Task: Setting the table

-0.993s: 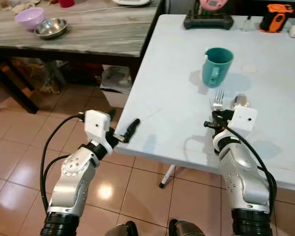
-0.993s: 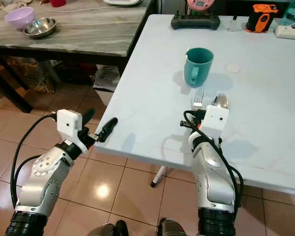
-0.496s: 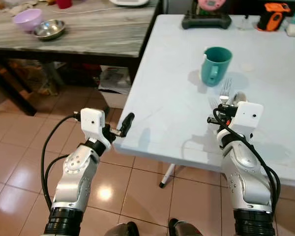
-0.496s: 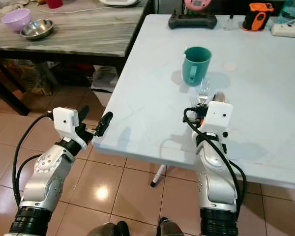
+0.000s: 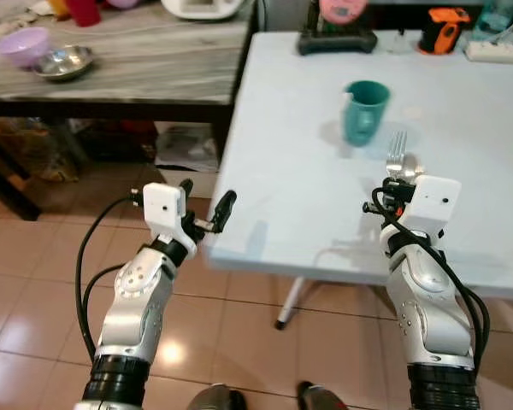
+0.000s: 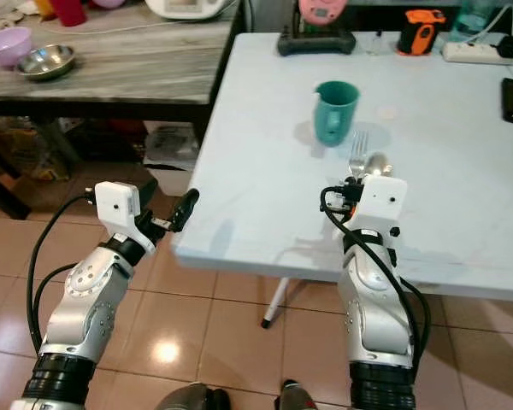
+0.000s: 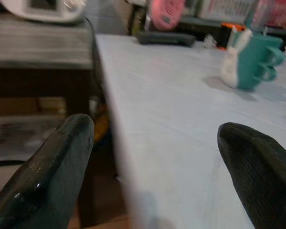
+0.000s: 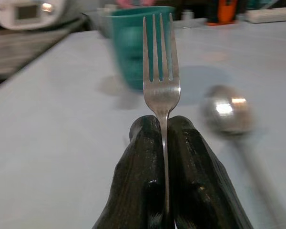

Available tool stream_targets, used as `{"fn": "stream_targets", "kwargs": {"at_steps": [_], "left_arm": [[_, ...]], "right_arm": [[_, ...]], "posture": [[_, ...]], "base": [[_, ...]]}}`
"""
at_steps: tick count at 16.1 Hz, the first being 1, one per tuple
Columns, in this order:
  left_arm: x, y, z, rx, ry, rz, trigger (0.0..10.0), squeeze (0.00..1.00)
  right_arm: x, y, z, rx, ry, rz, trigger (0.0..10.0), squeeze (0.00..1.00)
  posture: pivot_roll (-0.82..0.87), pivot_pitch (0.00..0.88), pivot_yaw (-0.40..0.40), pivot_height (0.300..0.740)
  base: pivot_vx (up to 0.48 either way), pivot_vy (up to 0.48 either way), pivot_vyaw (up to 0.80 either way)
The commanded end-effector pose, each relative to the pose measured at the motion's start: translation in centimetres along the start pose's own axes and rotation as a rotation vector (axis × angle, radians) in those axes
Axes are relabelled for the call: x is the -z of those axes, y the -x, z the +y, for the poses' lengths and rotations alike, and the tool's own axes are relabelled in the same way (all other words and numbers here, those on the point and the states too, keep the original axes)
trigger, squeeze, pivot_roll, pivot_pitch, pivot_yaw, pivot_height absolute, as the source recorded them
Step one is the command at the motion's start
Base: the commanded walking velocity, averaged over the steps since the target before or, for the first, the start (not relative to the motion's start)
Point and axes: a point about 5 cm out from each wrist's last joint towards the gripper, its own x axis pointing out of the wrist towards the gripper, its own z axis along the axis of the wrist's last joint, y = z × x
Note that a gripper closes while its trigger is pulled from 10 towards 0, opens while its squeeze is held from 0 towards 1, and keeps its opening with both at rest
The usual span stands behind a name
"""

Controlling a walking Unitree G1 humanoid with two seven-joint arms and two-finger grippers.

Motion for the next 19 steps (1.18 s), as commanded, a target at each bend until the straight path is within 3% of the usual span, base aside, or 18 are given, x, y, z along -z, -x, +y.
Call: {"fn": "stream_targets", "kwargs": {"at_steps": [1, 11, 19], "left_arm": [[0.3, 0.3, 0.6, -0.024, -0.008, 0.013, 10.0, 0.0], [0.2, -0.6, -0.5, -0.039, -0.005, -0.022, 10.0, 0.0], [0.6, -0.5, 0.2, -0.087, -0.043, -0.012, 10.0, 0.0]], "right_arm": [[0.0, 0.1, 0.6, -0.01, -0.005, -0.01, 10.0, 0.0], [-0.4, -0.5, 0.5, -0.002, 0.003, -0.049, 10.0, 0.0], [-0.6, -0.5, 0.0, 0.007, 0.023, -0.068, 10.0, 0.0]], "posture": [[-0.19, 0.115, 0.102, 0.74], [-0.19, 0.098, 0.101, 0.74], [-0.19, 0.101, 0.095, 0.74]], "base": [[0.0, 0.454, 0.0], [0.0, 0.48, 0.0], [0.0, 0.48, 0.0]]}}
